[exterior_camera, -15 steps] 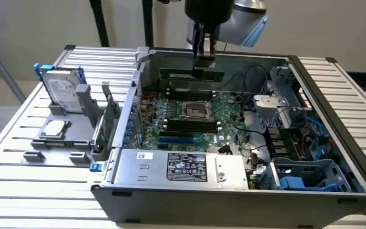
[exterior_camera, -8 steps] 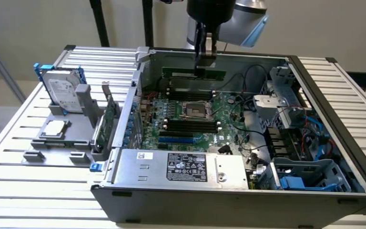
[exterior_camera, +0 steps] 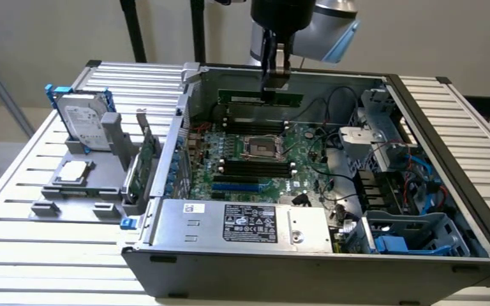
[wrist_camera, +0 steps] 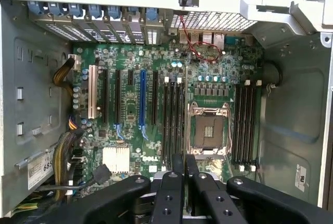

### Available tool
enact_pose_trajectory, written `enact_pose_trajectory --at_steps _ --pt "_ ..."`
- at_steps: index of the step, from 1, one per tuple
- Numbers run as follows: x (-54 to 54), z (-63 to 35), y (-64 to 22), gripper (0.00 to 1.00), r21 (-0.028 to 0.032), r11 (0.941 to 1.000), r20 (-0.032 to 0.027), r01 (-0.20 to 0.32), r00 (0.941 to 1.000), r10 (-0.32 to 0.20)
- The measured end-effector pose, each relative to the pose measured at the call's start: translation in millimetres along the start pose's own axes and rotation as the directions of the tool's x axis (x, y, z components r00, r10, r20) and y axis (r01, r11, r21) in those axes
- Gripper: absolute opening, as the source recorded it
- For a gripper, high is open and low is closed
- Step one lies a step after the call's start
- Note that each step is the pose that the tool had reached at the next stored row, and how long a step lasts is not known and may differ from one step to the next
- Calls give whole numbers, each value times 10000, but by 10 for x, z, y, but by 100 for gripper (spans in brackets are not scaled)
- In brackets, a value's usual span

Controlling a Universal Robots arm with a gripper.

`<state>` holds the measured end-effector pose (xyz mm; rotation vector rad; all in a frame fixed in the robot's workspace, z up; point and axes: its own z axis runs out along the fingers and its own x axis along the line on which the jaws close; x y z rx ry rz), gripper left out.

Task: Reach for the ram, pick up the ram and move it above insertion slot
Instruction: 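Pick up the ram and move it above insertion slot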

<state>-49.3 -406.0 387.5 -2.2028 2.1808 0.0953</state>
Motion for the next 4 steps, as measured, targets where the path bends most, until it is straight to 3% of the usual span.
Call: enact_pose_trajectory --at_steps 4 --pt "0 0 0 13 0 10000 0 0 10000 0"
